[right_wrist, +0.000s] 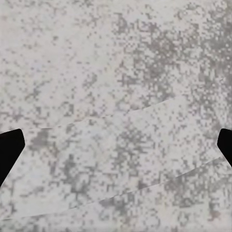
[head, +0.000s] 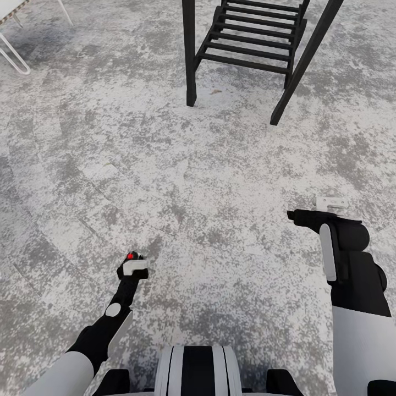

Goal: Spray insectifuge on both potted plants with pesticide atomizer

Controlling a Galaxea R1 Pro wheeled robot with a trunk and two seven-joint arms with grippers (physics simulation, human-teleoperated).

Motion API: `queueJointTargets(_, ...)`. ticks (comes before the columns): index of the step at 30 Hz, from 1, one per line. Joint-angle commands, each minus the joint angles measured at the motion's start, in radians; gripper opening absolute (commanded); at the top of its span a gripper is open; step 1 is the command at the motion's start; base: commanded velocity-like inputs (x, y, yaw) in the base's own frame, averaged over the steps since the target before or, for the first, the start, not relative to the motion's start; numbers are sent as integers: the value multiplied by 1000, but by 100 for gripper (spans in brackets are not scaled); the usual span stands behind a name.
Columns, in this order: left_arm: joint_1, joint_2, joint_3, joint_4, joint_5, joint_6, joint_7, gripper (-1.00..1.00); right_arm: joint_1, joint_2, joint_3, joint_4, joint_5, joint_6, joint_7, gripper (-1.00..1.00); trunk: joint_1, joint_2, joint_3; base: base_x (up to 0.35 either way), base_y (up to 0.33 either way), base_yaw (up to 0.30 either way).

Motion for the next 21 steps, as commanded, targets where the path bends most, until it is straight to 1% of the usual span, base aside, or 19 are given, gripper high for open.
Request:
queueJointTargets(1,-1,2,-8,0,8,-4,8,-100,0,0,1,-1,0,5,-3,100,0,0,0,0,0,0)
queueJointTargets(12,-1,1,-7,1,13,-6,9,-100,0,0,1,-1,1,5,-3,100,0,0,0,0,0,0)
queueJointTargets(15,0,0,-9,1,10,-6,18,-100,0,0,1,-1,1,5,-3,100,0,0,0,0,0,0)
queueJointTargets(17,0,1,-10,0,12,-6,20,-100,0,0,1,-1,1,5,-3,100,-1,0,3,0,0,0)
queueJointTargets(21,13,0,-14,-35,12,-1,22,-100,0,0,0,-1,1,5,-3,100,-1,0,3,0,0,0)
